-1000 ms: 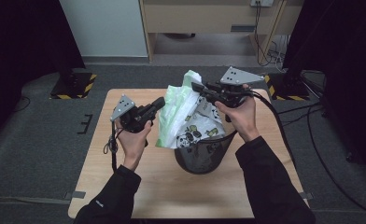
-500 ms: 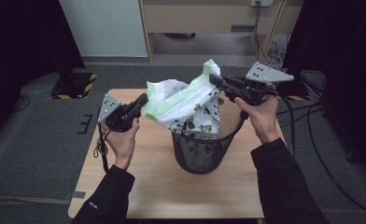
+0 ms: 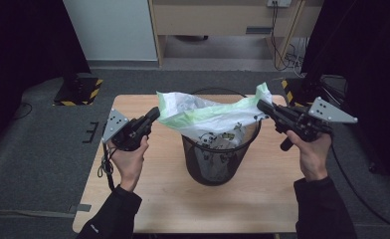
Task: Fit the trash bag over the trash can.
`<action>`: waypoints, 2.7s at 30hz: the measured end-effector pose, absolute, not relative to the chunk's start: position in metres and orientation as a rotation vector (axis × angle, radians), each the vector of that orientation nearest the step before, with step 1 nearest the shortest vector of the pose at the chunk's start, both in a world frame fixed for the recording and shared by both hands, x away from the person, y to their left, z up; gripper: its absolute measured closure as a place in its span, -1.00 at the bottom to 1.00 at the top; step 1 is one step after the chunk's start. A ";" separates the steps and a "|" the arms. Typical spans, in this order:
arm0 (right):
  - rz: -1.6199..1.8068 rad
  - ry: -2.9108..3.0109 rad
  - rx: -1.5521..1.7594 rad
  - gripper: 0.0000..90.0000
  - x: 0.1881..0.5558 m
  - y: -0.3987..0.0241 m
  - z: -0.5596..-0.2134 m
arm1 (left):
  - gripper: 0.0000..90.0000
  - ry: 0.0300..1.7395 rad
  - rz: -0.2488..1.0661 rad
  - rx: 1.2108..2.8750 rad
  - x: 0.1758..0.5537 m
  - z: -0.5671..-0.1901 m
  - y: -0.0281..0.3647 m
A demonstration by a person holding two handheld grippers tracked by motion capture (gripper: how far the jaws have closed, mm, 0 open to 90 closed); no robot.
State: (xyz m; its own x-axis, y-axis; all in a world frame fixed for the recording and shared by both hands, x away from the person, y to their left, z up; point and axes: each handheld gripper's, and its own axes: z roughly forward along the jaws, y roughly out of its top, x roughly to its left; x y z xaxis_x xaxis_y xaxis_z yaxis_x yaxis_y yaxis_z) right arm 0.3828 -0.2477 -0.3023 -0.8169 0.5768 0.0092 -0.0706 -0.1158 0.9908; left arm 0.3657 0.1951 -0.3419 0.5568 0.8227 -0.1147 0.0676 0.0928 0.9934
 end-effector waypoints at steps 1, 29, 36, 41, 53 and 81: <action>1.994 1.726 0.552 0.94 0.380 -0.251 -0.307 | 1.00 0.838 0.679 1.389 0.364 -0.342 0.195; 1.896 1.901 0.637 0.93 0.369 -0.278 -0.375 | 1.00 0.852 0.500 1.486 0.343 -0.399 0.187; 1.802 1.817 0.735 0.95 0.372 -0.270 -0.377 | 0.78 0.837 0.488 1.465 0.339 -0.401 0.178; 1.793 1.783 0.741 0.93 0.373 -0.274 -0.374 | 0.47 0.822 0.588 1.324 0.335 -0.371 0.199; 1.818 1.708 0.766 0.56 0.373 -0.276 -0.365 | 0.05 0.640 0.464 1.420 0.335 -0.353 0.137; 1.912 1.873 0.517 0.70 0.348 -0.239 -0.356 | -0.10 0.609 0.422 1.414 0.330 -0.335 0.134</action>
